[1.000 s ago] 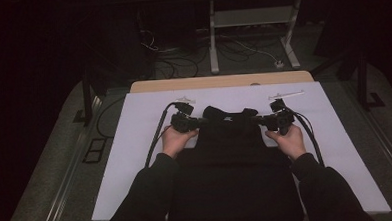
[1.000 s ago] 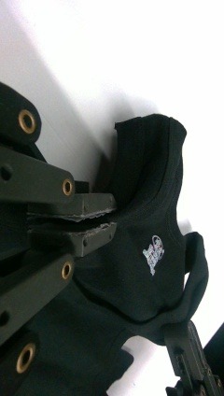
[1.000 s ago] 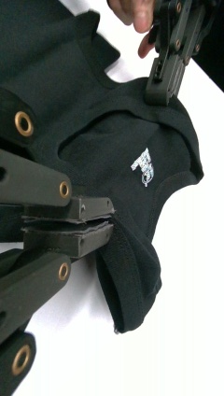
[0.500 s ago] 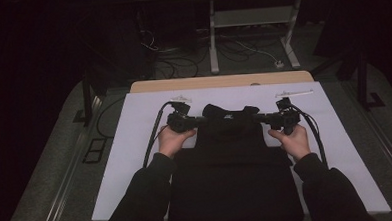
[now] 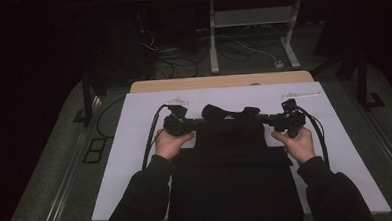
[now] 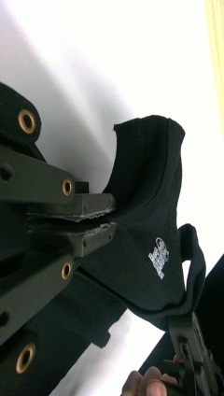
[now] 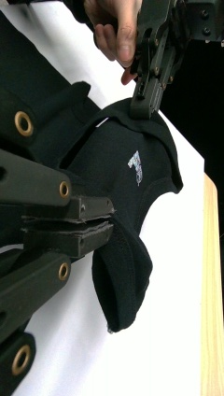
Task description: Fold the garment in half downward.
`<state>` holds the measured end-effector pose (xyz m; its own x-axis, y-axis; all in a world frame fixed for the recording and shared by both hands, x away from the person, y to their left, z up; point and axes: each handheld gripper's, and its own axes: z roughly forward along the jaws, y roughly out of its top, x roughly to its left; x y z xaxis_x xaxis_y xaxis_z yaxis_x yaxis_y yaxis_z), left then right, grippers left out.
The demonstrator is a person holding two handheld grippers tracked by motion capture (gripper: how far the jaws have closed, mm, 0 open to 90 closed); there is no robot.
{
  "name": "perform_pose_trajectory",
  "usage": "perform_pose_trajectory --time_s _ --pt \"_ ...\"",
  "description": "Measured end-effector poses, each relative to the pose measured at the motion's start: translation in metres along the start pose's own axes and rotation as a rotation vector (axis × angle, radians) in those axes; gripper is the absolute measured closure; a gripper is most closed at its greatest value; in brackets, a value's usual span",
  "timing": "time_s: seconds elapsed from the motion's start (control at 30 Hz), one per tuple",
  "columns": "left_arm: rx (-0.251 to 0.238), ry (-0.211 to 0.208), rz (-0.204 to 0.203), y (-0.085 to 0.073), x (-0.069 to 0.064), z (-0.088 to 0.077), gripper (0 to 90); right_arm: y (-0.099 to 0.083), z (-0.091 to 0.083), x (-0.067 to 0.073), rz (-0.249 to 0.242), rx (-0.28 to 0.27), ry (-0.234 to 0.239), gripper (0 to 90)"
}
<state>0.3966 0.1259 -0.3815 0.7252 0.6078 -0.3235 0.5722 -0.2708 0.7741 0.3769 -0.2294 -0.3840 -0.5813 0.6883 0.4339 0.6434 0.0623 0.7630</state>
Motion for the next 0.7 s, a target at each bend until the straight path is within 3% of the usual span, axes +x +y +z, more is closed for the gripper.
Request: perform_pose_trajectory --time_s 0.7 --pt "0.003 -0.007 0.013 -0.011 -0.02 -0.015 84.0 -0.01 -0.018 0.017 -0.018 -0.006 0.016 84.9"
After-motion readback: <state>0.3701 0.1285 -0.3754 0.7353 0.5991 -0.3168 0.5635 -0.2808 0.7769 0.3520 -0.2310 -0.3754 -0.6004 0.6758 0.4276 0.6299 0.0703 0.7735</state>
